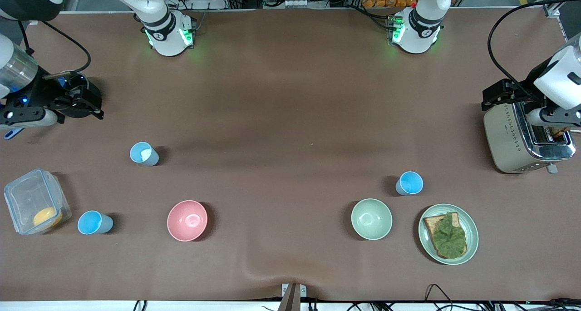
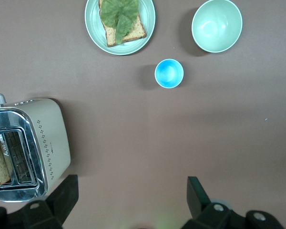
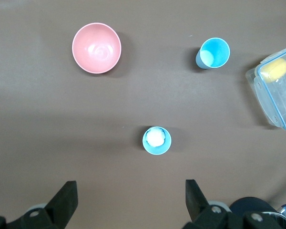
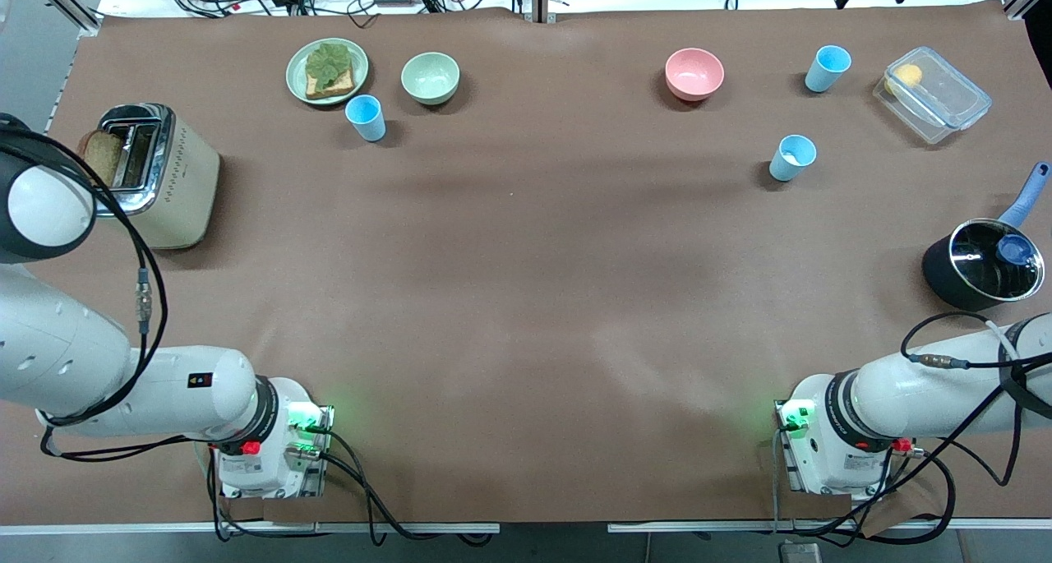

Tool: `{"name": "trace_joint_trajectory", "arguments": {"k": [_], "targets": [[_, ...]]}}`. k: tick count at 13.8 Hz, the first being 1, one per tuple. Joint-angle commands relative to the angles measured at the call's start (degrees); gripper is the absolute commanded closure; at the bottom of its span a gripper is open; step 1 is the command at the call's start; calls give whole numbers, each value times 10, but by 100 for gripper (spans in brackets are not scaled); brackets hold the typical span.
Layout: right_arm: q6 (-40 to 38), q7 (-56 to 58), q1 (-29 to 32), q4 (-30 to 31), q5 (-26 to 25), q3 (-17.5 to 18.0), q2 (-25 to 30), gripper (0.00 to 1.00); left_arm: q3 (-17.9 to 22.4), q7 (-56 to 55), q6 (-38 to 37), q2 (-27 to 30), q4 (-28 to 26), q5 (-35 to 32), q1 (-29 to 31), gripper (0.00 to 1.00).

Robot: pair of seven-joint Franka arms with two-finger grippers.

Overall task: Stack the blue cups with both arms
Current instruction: 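Reach the left gripper down to the blue cup beside the green bowl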

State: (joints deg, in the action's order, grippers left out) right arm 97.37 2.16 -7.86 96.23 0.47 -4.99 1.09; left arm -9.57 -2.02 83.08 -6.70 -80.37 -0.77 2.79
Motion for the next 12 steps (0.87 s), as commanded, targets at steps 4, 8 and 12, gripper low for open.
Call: {"name": "trace_joint_trajectory", "arguments": {"k": [4, 8, 12], "targets": [[-10, -9, 13, -5, 1, 7, 17, 0, -3, -45, -1, -60, 39, -54, -42, 0], [-11, -10, 13, -16, 1, 6, 14, 0, 2, -229, 66, -181, 37, -96, -109, 0], [-32, -3, 14, -12, 1, 9, 5, 0, 3, -229, 138, -274, 33, -86, -64, 0]]}}
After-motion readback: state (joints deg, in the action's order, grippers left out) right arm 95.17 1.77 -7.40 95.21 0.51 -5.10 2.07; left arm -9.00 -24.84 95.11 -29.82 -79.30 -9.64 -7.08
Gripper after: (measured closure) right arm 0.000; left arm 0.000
